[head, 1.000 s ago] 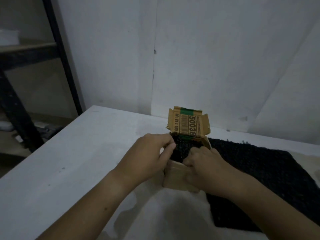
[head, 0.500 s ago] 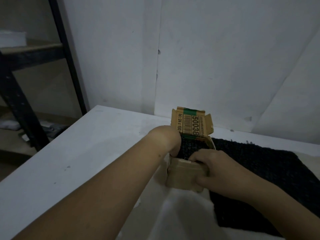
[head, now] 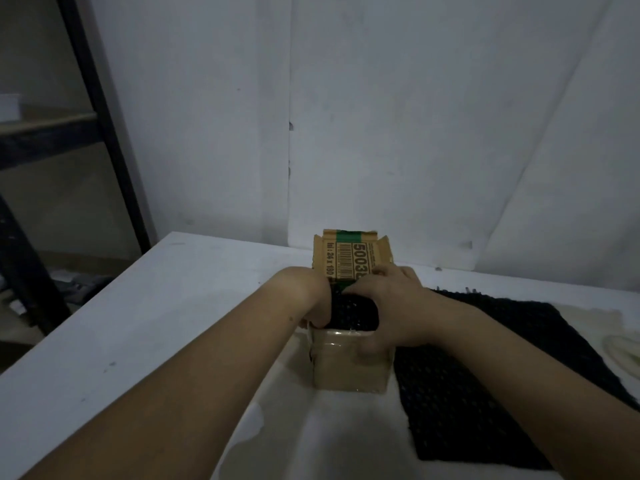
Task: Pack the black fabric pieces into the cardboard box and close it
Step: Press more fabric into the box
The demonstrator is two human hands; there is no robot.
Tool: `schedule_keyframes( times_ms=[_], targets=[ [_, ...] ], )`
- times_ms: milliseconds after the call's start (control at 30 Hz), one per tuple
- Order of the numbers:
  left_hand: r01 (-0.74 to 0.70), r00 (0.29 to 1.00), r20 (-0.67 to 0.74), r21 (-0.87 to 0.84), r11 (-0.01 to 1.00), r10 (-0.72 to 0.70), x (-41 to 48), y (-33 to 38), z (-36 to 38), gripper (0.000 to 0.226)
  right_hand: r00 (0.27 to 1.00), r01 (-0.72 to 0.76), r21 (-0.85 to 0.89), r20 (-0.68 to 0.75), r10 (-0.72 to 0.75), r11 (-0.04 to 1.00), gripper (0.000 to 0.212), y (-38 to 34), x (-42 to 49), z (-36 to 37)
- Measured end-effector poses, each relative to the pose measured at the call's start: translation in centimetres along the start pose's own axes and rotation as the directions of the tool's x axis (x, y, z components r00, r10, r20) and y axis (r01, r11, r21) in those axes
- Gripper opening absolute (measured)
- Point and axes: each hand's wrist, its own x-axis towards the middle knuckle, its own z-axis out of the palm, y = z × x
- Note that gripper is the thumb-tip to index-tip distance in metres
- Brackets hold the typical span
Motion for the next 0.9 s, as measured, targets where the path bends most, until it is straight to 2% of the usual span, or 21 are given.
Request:
schedule_keyframes(
  times_ms=[167, 300, 367, 433, 467, 533, 600, 633, 700, 767, 833, 900],
  targets=[
    [0.002, 1.000, 0.004, 0.109, 0.994, -0.002, 1.1, 0.8, -0.3, 0.036, 0.980, -0.051, -0.130, 0.185, 0.074, 0.990, 0.115, -0.2, 1.8, 0.1],
    [0.026, 0.999, -0.049, 0.138, 0.990, -0.019, 1.8, 1.2, 0.3, 0.050, 0.965, -0.102, -0.119, 0.227, 0.127, 0.988, 0.116, -0.3, 2.5, 0.7],
    [0.000, 0.996, -0.084, 0.119, 0.993, 0.010, 1.7, 1.0, 0.6, 0.041, 0.966, -0.096, -0.108, 0.230, 0.119, 0.990, 0.118, -0.1, 2.4, 0.5],
    [-0.042, 0.993, -0.108, 0.079, 0.996, 0.050, 1.4, 0.4, 0.8, 0.032, 0.966, -0.115, -0.007, 0.231, 0.114, 0.993, 0.117, 0.4, 1.6, 0.2],
    [-0.065, 0.990, -0.119, 0.047, 0.997, 0.071, 1.2, 0.0, 0.9, 0.030, 0.970, -0.141, 0.082, 0.210, 0.121, 0.987, 0.112, 0.9, 1.0, 0.0],
    [-0.113, 0.985, -0.140, -0.065, 0.991, 0.103, 0.8, -1.0, 0.9, 0.033, 0.989, -0.144, 0.206, 0.076, 0.131, 0.968, 0.089, 1.9, -0.3, -0.6],
    [-0.150, 0.983, -0.136, -0.230, 0.962, 0.121, 0.5, -1.8, 0.6, 0.044, 0.989, -0.119, 0.131, -0.072, 0.129, 0.984, 0.070, 3.0, -1.0, -0.9],
    [-0.165, 0.982, -0.132, -0.272, 0.948, 0.134, 0.6, -2.1, 0.4, 0.051, 0.988, -0.117, 0.052, -0.096, 0.121, 0.992, 0.064, 3.4, -1.2, -1.0],
    [-0.163, 0.985, -0.088, -0.241, 0.957, 0.146, 1.1, -2.4, 0.1, 0.071, 0.991, -0.133, -0.062, -0.034, 0.131, 0.989, 0.061, 3.6, -1.3, -1.1],
    [-0.110, 0.991, 0.042, -0.247, 0.963, 0.124, 1.8, -2.4, -0.2, 0.086, 0.981, -0.167, -0.096, 0.088, 0.175, 0.981, 0.072, 3.1, -1.0, -1.3],
    [-0.053, 0.982, 0.156, -0.289, 0.956, 0.102, 2.3, -2.1, -0.7, 0.090, 0.959, -0.193, -0.128, 0.185, 0.215, 0.973, 0.080, 2.6, 0.0, -1.9],
    [-0.017, 0.970, 0.228, -0.266, 0.964, 0.080, 2.4, -1.5, -1.4, 0.083, 0.938, -0.197, -0.188, 0.251, 0.241, 0.962, 0.083, 2.1, 1.1, -2.4]
  ],
)
